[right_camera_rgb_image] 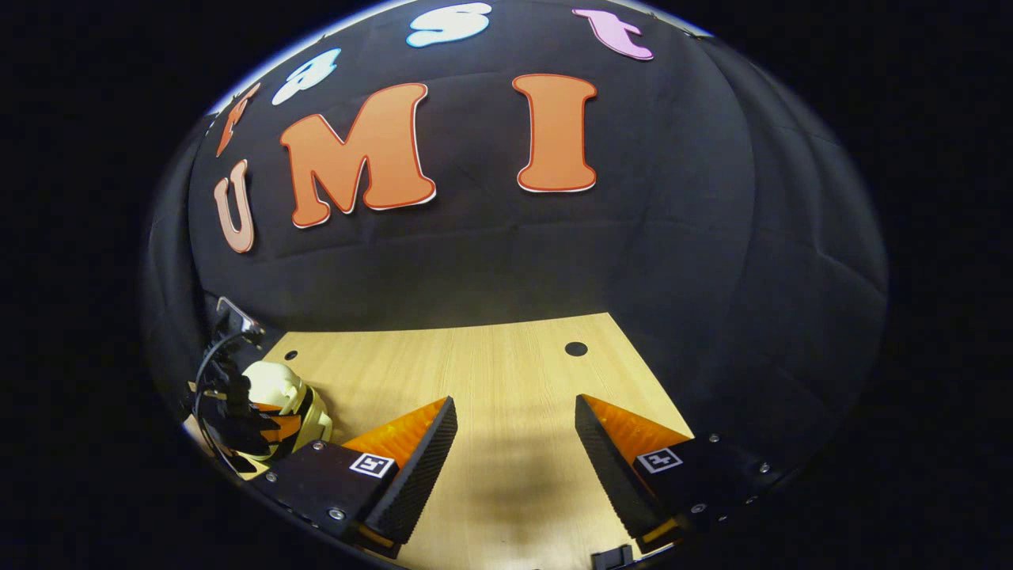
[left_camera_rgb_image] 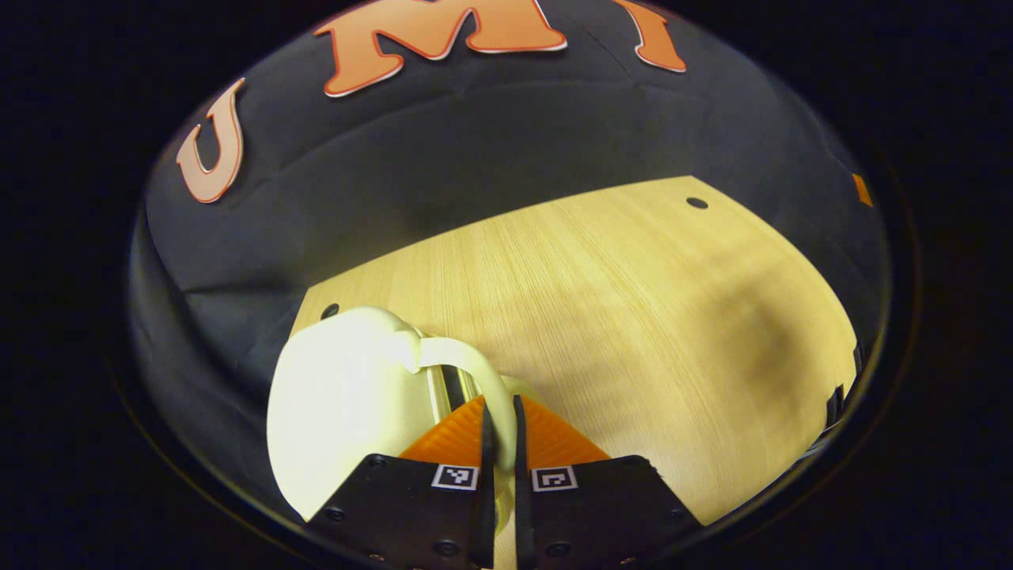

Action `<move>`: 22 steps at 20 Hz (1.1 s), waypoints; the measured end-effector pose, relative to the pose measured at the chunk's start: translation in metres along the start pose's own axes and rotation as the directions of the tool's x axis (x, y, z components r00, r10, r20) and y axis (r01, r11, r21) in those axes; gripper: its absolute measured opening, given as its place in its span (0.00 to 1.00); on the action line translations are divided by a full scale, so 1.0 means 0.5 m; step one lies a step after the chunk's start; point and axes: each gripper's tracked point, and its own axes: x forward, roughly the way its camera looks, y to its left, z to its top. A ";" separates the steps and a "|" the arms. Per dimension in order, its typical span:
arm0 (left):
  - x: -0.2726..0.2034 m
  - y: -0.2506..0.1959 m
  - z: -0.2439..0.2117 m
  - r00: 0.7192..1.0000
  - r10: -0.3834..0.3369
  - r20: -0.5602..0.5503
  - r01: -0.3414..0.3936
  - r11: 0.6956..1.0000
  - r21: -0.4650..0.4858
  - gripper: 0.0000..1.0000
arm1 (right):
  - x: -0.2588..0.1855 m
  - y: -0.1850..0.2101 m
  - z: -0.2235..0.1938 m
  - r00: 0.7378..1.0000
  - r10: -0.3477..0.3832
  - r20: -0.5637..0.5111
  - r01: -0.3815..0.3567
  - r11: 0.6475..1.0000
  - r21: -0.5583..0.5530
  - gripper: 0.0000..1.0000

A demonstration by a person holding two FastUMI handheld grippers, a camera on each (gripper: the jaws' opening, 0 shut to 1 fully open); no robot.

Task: First open the suitcase, pack the skin care products into it, and then close the suitcase.

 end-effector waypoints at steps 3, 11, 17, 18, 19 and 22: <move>0.032 -0.003 -0.028 0.999 -0.003 -0.046 0.002 1.000 -0.014 0.10 | -0.001 -0.015 -0.011 1.000 -0.008 -0.010 0.008 1.000 0.002 0.96; 0.040 -0.019 -0.030 0.998 -0.036 -0.059 0.035 0.999 -0.010 0.17 | 0.008 0.045 -0.038 0.999 0.016 -0.045 -0.017 1.000 -0.018 0.96; -0.009 -0.046 0.026 0.987 -0.161 0.013 0.161 0.986 -0.031 0.65 | 0.000 0.122 -0.023 0.999 0.043 -0.032 -0.043 0.999 -0.021 0.96; -0.024 -0.047 0.057 0.983 -0.176 0.051 0.177 0.984 -0.032 0.87 | -0.002 0.134 -0.017 0.999 0.045 -0.026 -0.046 0.999 -0.022 0.96; -0.069 -0.034 0.055 0.977 -0.187 0.102 0.191 0.981 -0.036 0.94 | -0.005 0.149 -0.012 0.999 0.050 -0.022 -0.050 0.999 -0.021 0.96; -0.133 0.025 0.174 0.952 -0.162 0.259 0.186 0.980 -0.072 0.96 | -0.017 0.187 0.013 0.998 0.055 0.013 -0.055 0.998 -0.015 0.96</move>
